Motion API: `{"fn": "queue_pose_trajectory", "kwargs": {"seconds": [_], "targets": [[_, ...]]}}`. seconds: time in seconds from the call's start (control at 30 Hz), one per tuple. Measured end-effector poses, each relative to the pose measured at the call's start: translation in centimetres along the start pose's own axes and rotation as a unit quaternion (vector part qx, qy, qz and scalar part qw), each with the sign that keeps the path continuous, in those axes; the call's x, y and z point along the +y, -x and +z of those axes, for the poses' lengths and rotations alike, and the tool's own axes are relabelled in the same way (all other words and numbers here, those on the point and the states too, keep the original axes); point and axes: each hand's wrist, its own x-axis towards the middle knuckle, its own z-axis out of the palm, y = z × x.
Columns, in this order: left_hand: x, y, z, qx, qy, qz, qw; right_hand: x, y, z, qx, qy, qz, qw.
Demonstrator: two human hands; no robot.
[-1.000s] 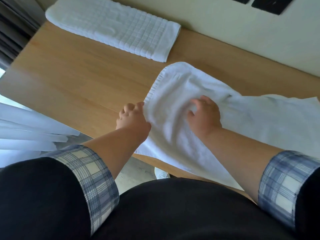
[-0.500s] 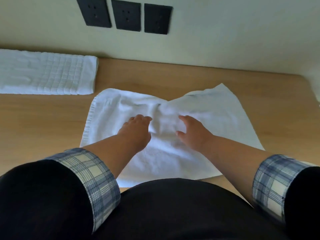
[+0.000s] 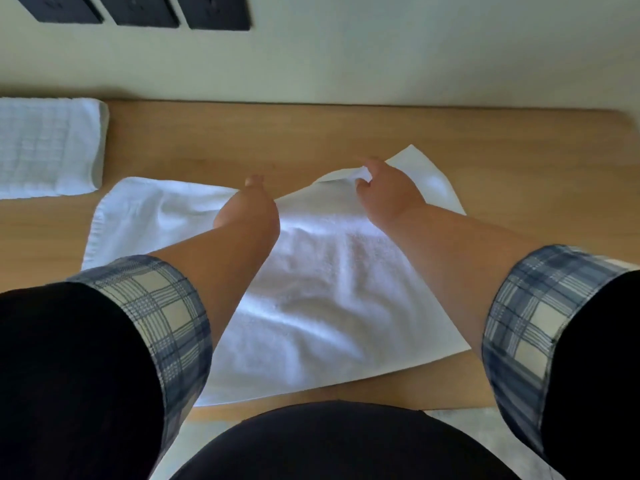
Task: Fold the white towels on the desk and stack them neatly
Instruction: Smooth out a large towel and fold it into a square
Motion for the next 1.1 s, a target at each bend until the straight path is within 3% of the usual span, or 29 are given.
{"fn": "queue_pose_trajectory", "kwargs": {"seconds": [0.13, 0.37, 0.43, 0.57, 0.63, 0.7, 0.8, 0.9, 1.0, 1.1], "targets": [[-0.1, -1.5, 0.0, -0.016, -0.092, -0.038, 0.995, 0.1, -2.6, 0.9, -0.049, 0.053, -0.049, 0.996], [-0.2, -0.5, -0.3, -0.033, -0.141, -0.03, 0.989, 1.2, -2.6, 1.0, 0.003, 0.011, -0.055, 0.998], [-0.1, -0.9, -0.6, 0.026, -0.105, -0.039, 0.993, 1.1, -2.8, 0.8, 0.049, -0.075, -0.021, 0.996], [0.2, -1.5, -1.3, 0.146, 0.042, -0.072, 0.986, 1.6, -3.2, 0.5, 0.165, -0.234, 0.047, 0.957], [0.5, -2.2, -1.3, 0.146, 0.079, -0.041, 0.985, 1.7, -3.5, 0.4, 0.174, -0.274, 0.049, 0.945], [0.8, -3.0, -1.0, 0.094, 0.103, -0.012, 0.99, 1.8, -4.0, 0.5, 0.118, -0.283, 0.046, 0.951], [0.9, -3.0, 0.0, -0.001, 0.033, 0.032, 0.999, 2.5, -3.6, 0.9, 0.047, -0.144, 0.009, 0.988], [0.9, -1.4, 1.9, 0.001, -0.068, 0.12, 0.991, 3.7, -2.0, 1.3, 0.055, -0.006, -0.032, 0.998], [1.3, 0.9, 3.9, 0.01, -0.141, 0.214, 0.967, 5.9, 0.0, 1.3, 0.036, 0.102, 0.014, 0.994], [2.8, 2.7, 6.7, -0.033, -0.2, 0.241, 0.949, 9.1, 1.7, 0.7, -0.016, 0.151, 0.043, 0.987]]}}
